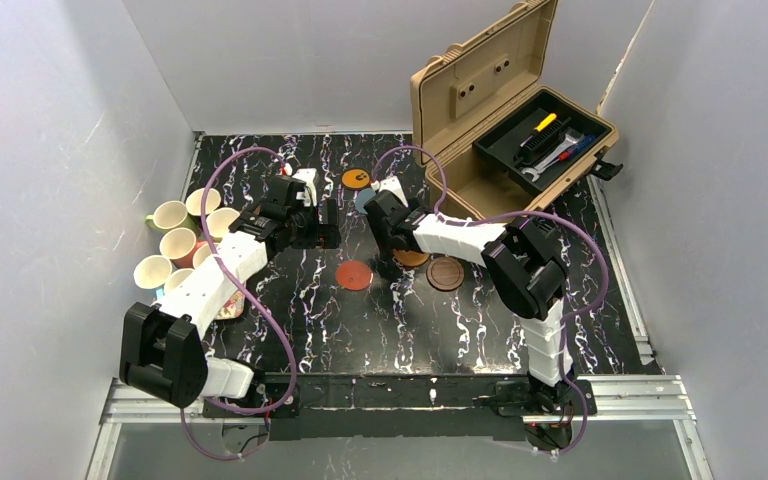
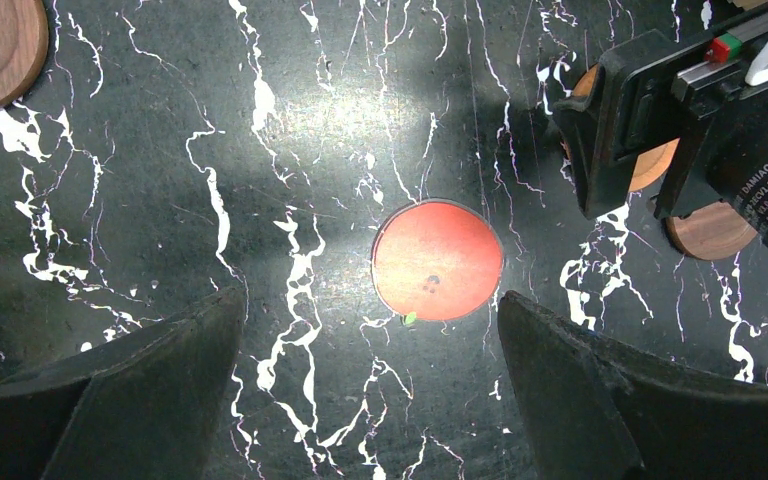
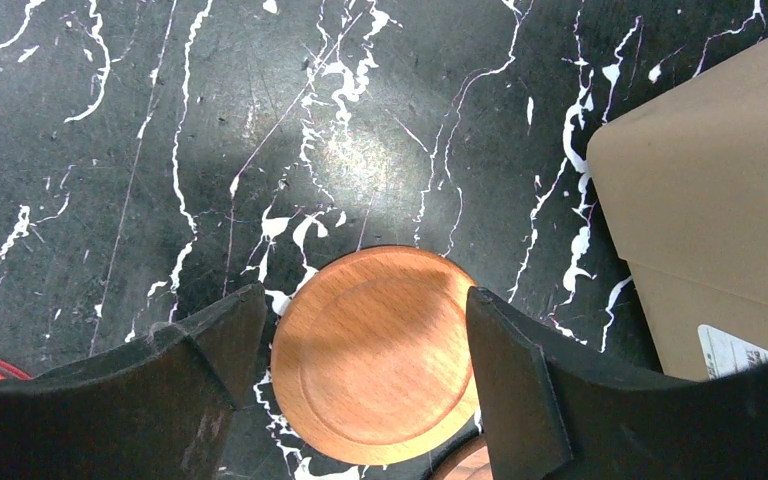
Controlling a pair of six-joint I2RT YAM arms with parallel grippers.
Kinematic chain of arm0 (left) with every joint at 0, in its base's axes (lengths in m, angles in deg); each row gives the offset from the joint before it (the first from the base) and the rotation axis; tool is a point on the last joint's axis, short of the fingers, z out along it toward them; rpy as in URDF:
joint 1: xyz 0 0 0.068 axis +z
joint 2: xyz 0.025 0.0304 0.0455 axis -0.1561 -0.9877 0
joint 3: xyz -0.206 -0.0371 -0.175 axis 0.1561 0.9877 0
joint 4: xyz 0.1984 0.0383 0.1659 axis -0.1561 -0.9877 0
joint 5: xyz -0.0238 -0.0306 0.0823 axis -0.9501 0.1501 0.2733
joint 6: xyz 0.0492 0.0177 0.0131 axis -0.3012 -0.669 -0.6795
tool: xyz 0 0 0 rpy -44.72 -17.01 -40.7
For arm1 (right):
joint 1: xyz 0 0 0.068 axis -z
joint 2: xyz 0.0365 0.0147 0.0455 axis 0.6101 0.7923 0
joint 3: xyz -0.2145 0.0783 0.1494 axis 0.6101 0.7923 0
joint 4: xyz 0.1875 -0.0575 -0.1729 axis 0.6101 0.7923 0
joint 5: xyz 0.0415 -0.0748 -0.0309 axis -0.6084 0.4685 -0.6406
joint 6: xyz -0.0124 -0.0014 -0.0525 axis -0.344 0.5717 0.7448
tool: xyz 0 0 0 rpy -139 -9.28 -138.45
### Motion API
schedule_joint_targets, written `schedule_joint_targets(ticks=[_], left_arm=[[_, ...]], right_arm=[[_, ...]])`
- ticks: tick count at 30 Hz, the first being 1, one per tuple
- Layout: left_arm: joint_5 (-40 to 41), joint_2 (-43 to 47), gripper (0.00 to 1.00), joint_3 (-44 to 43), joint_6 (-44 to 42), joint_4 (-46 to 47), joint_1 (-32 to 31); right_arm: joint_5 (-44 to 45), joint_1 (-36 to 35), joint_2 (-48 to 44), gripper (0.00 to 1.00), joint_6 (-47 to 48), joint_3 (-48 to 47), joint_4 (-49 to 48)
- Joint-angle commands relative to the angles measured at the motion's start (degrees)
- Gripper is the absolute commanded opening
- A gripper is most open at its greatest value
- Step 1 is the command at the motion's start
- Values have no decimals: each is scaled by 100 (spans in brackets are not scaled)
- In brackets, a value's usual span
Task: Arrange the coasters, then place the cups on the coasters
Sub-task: Move the coaster to the center of the board.
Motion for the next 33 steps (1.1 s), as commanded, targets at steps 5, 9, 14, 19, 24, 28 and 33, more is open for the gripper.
schedule_joint_targets(ticks=[5, 9, 14, 19, 24, 28, 33], left_arm=[[-81, 66, 96, -184, 7, 11, -15], [-72, 74, 96, -188, 10, -7, -15], [-88, 60, 96, -202, 16, -9, -15], [-90, 67, 96, -210, 19, -35, -15], [-99, 76, 96, -209, 14, -35, -19], [-99, 92, 96, -212, 14, -35, -15], [-114, 111, 96, -213, 16, -35, -15]], right_arm=[[63, 56, 52, 81, 36, -62, 36], [117, 53, 5, 81, 23, 33, 65], [114, 56, -102, 81, -46, 178, 62], [129, 51, -207, 80, -93, 275, 63], [132, 50, -255, 80, -126, 307, 90], [117, 53, -318, 80, -186, 361, 126], [73, 55, -417, 80, -276, 486, 127]])
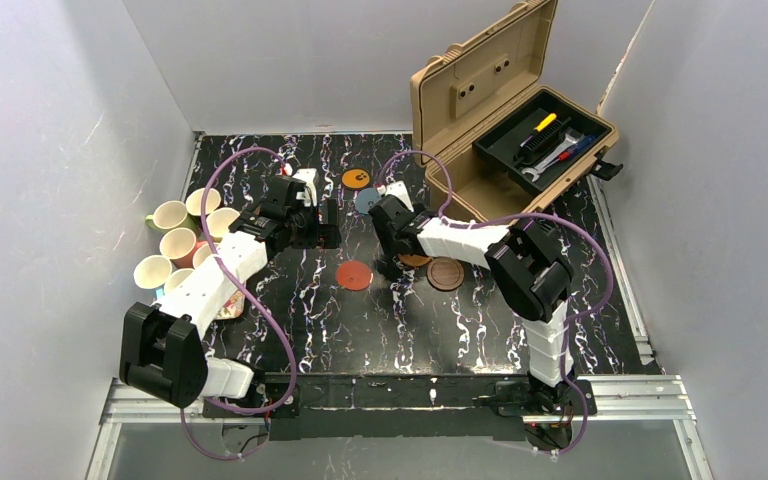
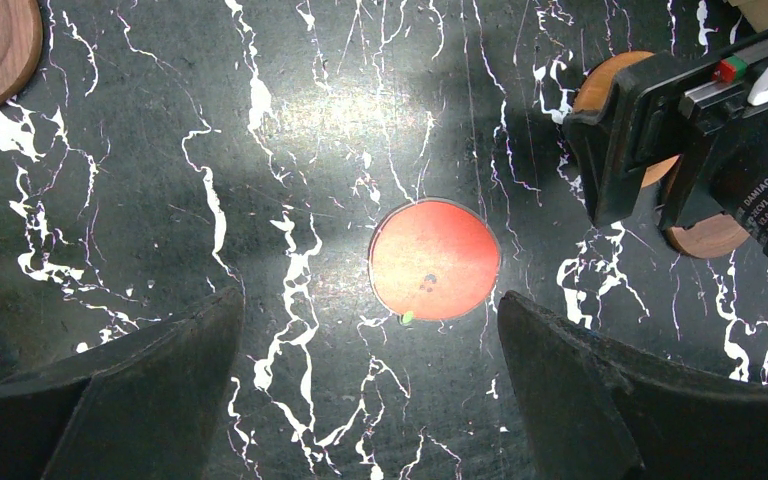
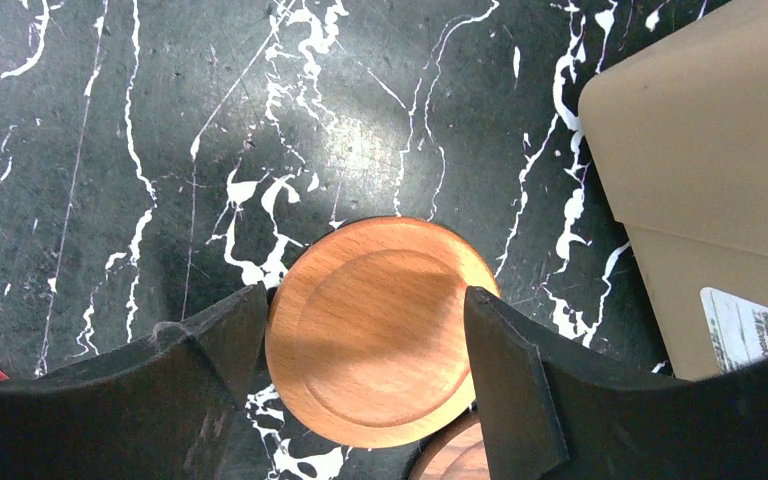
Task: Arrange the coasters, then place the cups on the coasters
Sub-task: Move the coaster to the center of the board.
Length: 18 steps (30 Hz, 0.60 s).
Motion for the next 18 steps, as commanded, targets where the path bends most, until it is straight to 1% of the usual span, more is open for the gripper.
schedule_joint_targets(ticks=[1, 14, 18], left_arm=[[-73, 116, 96, -212, 0, -37, -15], [-90, 157, 96, -208, 8, -33, -15], [-119, 173, 96, -206, 5, -36, -17]], right_arm=[[31, 29, -303, 80, -152, 168, 168], [-130, 29, -474, 79, -252, 245, 183], [-210, 30, -578, 80, -232, 229, 190]])
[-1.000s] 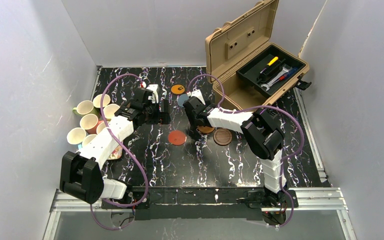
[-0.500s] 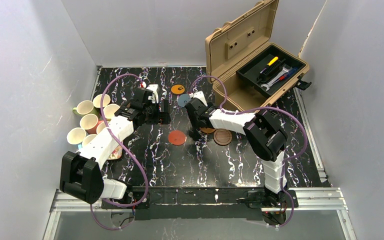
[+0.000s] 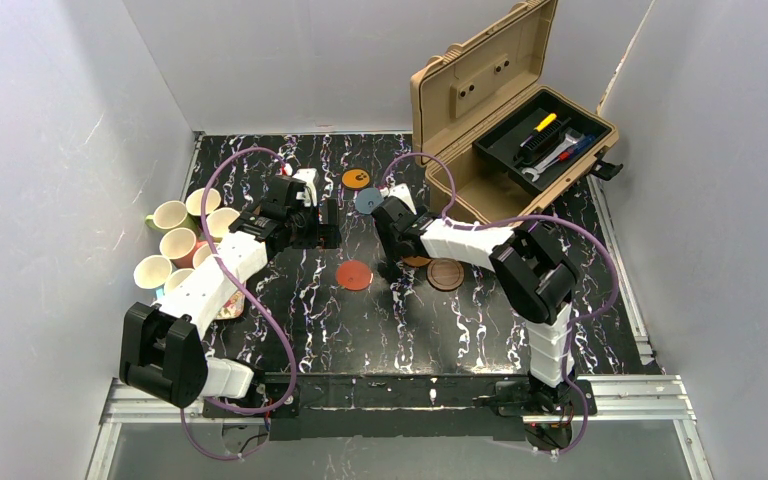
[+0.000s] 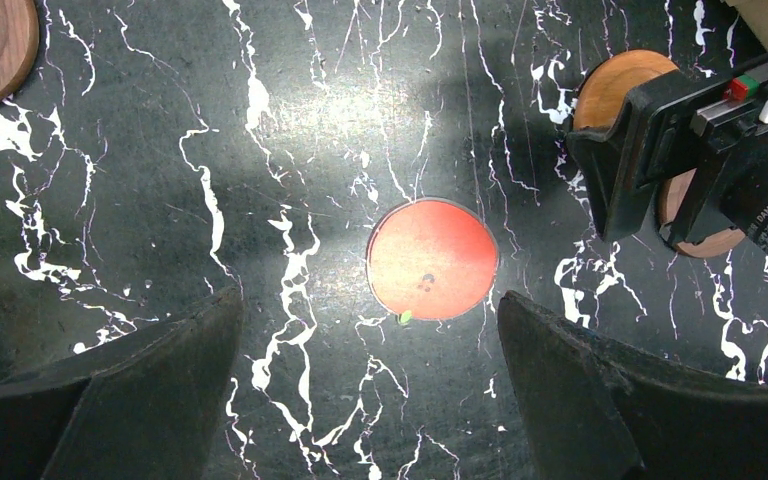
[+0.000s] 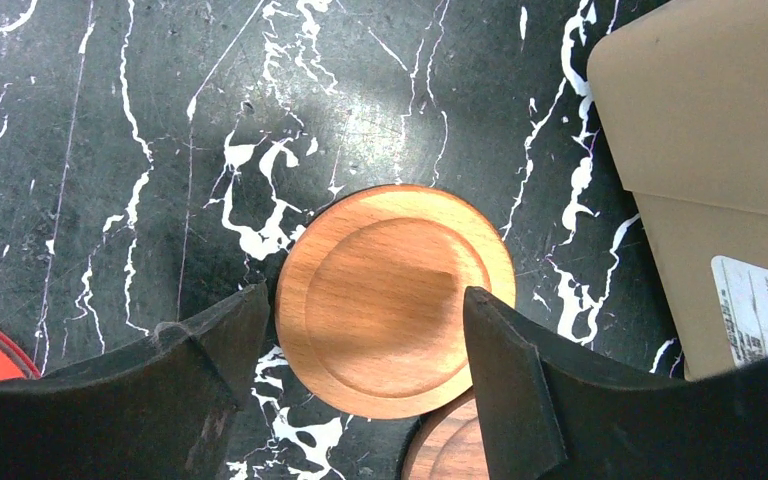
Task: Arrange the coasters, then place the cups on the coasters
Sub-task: Move the coaster to the center of the board.
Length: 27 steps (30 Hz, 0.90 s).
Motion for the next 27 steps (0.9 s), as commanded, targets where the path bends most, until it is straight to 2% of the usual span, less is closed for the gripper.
schedule_joint_targets(ticks=[1, 8, 17, 21, 27], left_arm=[[-128, 186, 96, -199, -11, -33, -15], [-261, 360, 96, -79, -4, 29, -77], [-42, 467, 98, 436, 40, -29, -831], [-189, 96, 98, 486, 81, 14, -955], [-226, -653, 97, 189, 156, -2, -955]], right_arm=[[-96, 23, -420, 81, -61, -3, 101], [-562, 16, -817, 86, 102, -157, 46], [-869, -1, -2270, 87, 313, 404, -316], [-552, 99, -2905, 91, 419, 629, -243], [-559, 599, -3611, 92, 427, 1099, -202]])
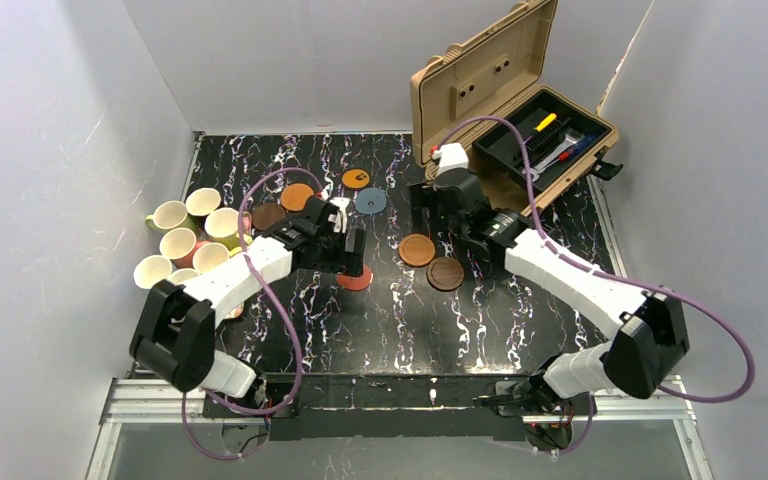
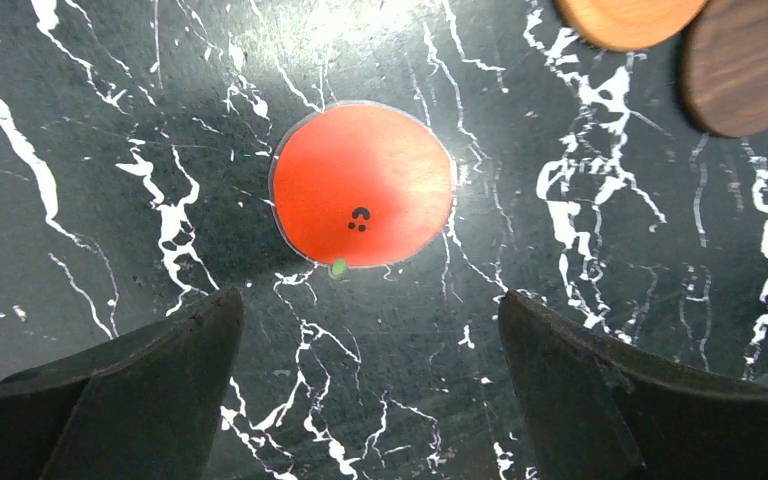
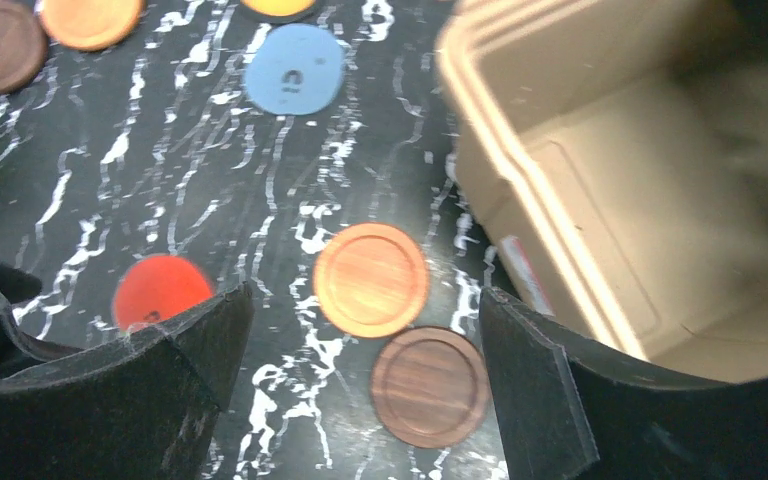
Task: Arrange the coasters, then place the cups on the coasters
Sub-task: Move the coaster to the center of the board.
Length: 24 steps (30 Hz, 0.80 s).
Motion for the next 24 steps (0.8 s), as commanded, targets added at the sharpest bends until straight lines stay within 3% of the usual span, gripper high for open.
schedule_joint_targets(ticks=[1, 15, 24], left_arm=[[-119, -476, 96, -279, 115, -102, 0], [-144, -1640, 92, -708, 165, -390, 0], [-808, -1794, 90, -642, 407, -224, -62]], right_arm=[[145, 397, -508, 92, 65, 411, -58], [29, 748, -1319, 92, -45, 1064, -193], [118, 777, -1337, 92, -116, 1147, -244]])
